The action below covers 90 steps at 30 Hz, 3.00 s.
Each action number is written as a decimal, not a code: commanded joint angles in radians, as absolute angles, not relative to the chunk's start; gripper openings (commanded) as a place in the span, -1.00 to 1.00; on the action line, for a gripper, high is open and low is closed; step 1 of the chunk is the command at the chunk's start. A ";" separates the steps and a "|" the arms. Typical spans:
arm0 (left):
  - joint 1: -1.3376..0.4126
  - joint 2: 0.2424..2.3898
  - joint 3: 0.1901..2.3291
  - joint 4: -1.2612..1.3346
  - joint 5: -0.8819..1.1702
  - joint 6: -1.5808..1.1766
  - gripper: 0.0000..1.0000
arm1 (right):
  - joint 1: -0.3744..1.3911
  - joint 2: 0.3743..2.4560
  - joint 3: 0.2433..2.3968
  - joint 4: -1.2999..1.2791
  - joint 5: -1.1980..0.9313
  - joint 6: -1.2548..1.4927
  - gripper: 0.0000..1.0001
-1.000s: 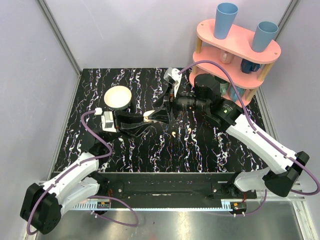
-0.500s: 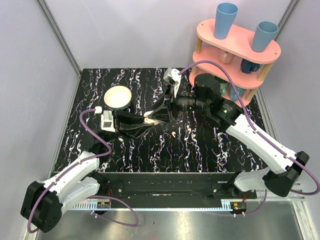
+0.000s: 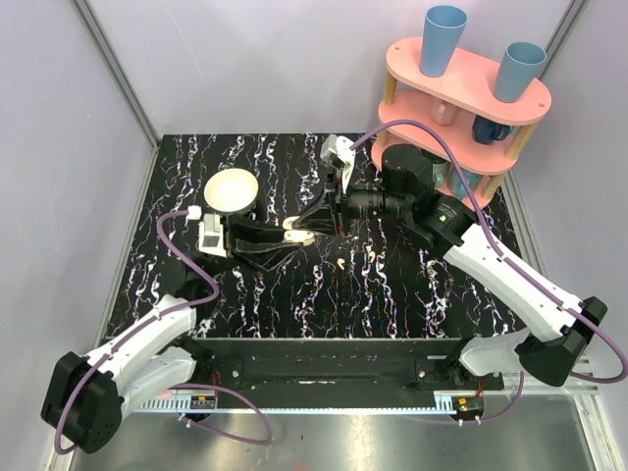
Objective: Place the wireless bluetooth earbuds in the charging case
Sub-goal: Pass from the left arm to the right, then pass from the right arm to the left, then pick up the right earbud from the center of the board.
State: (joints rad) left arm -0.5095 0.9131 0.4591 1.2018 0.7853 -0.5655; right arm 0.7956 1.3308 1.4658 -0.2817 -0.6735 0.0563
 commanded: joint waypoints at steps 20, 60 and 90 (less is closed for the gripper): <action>-0.511 0.920 0.502 1.263 0.701 -0.598 -0.20 | 0.801 1.267 1.437 -0.212 -0.666 0.021 -0.85; -0.511 0.873 0.492 1.074 0.669 -0.463 -1.00 | 0.811 1.194 1.359 -0.062 -0.520 0.034 0.44; -0.509 0.545 0.468 0.667 0.578 -0.196 -1.00 | 0.454 1.480 1.140 -0.512 0.028 0.564 0.24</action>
